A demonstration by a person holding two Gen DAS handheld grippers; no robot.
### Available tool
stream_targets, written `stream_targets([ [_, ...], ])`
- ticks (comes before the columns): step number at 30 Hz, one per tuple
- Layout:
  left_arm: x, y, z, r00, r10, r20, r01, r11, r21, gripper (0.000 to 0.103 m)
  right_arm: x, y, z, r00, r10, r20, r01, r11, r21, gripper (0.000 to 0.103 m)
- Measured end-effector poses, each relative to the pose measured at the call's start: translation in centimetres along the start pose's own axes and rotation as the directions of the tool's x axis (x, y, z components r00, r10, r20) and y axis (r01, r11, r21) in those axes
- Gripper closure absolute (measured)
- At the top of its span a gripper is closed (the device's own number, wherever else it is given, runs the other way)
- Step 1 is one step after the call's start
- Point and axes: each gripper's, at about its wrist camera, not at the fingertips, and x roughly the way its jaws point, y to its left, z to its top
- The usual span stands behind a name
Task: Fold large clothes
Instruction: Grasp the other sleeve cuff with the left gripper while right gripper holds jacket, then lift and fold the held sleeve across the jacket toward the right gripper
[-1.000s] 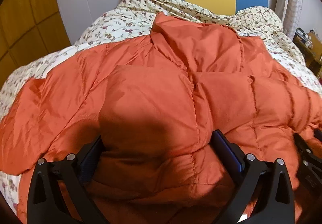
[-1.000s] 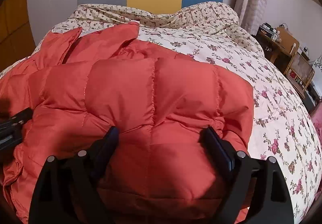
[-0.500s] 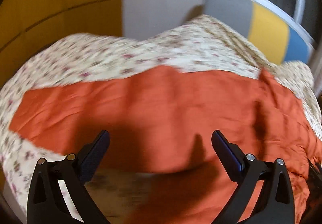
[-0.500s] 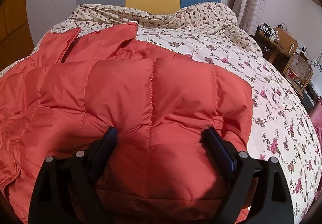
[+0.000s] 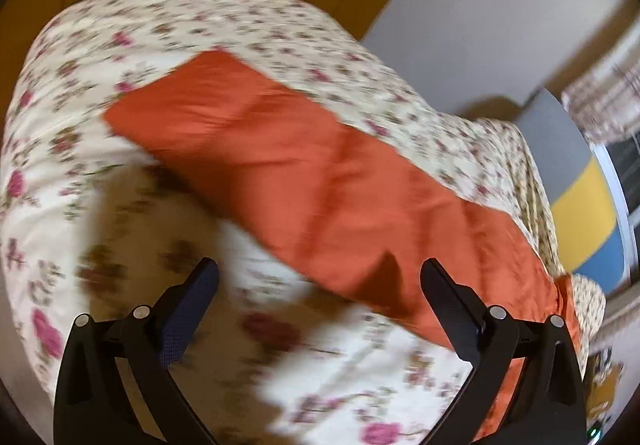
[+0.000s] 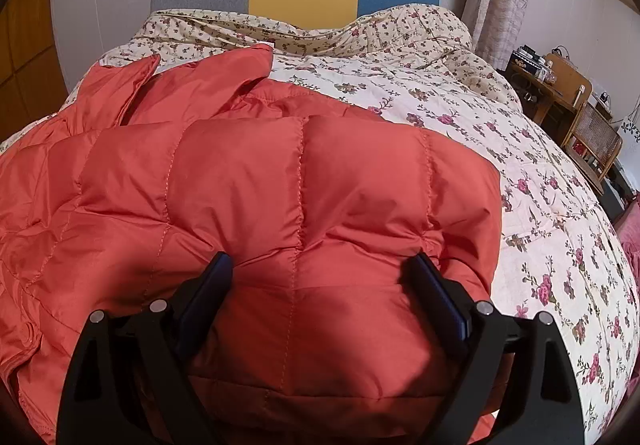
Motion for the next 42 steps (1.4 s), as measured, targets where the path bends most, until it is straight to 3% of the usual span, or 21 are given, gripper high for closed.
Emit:
stream_targets([
  [2,-0.4,1.4,0.5,0.999,-0.025,0.026,0.027,0.999,-0.046,0.003,0.0,0.0,0.0,1.000,0.001,0.000,-0.001,1.000,0.001,0.013],
  [10,0.6,3.3,3.2,0.999,0.000,0.053,0.008,0.990,-0.143,0.004,0.0,0.0,0.0,1.000,0.001,0.001,-0.001,1.000,0.003,0.013],
  [14,1.9,3.4,4.5,0.996,0.055,0.074,-0.041,0.984,-0.176,0.031,0.0,-0.1,0.0,1.000,0.000,0.001,0.000,1.000,0.004,0.012],
  [16,2.5,3.7,5.1,0.994,0.068,0.083,-0.050,0.979,-0.196,0.037,0.0,-0.1,0.0,1.000,-0.002,0.002,0.002,1.000,0.004,0.012],
  [18,3.0,3.6,5.6,0.994,0.078,0.080,-0.060,0.976,-0.207,0.071,0.0,-0.1,0.1,1.000,-0.002,0.002,0.002,1.000,0.005,0.012],
  [20,3.2,3.4,5.8,0.996,0.051,0.070,-0.035,0.976,-0.216,0.084,0.0,-0.1,0.0,1.000,-0.002,0.002,0.002,1.000,0.005,0.012],
  [22,2.2,2.5,5.7,0.992,0.051,0.119,-0.024,0.976,-0.217,0.085,0.0,-0.1,0.0,1.000,-0.001,0.002,0.001,1.000,0.005,0.012],
  [31,-2.3,-5.8,3.1,0.950,-0.016,0.313,-0.002,0.998,0.055,0.090,0.1,-0.1,0.0,1.000,0.000,0.003,0.000,1.000,0.006,0.012],
  [35,-4.1,-10.4,1.1,0.928,-0.116,0.355,0.042,0.977,0.210,0.090,0.1,-0.1,0.0,1.000,0.000,0.003,0.000,1.000,0.006,0.012],
  [42,-5.6,-16.8,-2.9,0.916,-0.257,0.308,0.141,0.925,0.353,0.092,0.1,-0.1,0.0,1.000,0.000,0.004,0.000,1.000,0.007,0.012],
])
